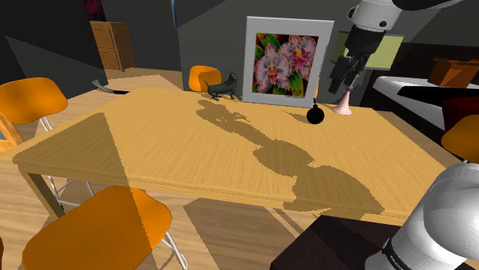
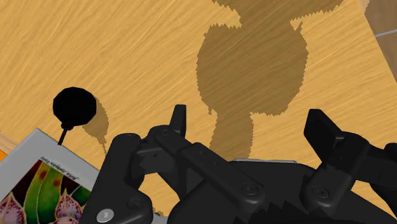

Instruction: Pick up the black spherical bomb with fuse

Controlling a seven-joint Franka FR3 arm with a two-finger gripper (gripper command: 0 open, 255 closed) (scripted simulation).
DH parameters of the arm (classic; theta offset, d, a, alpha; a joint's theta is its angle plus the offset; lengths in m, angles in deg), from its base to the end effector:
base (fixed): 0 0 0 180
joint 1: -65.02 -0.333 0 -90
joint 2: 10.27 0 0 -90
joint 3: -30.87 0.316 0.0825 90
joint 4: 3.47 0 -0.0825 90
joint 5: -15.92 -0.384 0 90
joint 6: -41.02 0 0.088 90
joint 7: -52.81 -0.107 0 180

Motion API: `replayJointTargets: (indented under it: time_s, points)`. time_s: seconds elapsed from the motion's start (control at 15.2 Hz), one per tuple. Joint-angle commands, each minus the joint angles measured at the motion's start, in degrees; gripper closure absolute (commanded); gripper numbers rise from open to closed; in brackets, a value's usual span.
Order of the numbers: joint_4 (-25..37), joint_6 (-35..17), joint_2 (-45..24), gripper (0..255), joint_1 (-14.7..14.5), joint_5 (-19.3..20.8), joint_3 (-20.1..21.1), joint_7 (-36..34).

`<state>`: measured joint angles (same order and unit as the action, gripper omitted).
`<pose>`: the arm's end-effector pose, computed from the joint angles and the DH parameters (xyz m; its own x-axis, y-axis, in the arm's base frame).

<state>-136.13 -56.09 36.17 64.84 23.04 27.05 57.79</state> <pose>0.3111 -0.0395 0.6292 0.9823 0.0508 0.1801 0.0347 -0.9952 0.0916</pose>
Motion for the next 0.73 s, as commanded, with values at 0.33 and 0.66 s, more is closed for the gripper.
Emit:
replayJointTargets:
  time_s: [0.33,0.66]
  points:
    - [0.42,-6.25,-6.76,0,1.17,3.02,-4.39,4.24]
    - [2.62,-12.19,-14.78,0,2.04,5.08,-8.69,8.39]
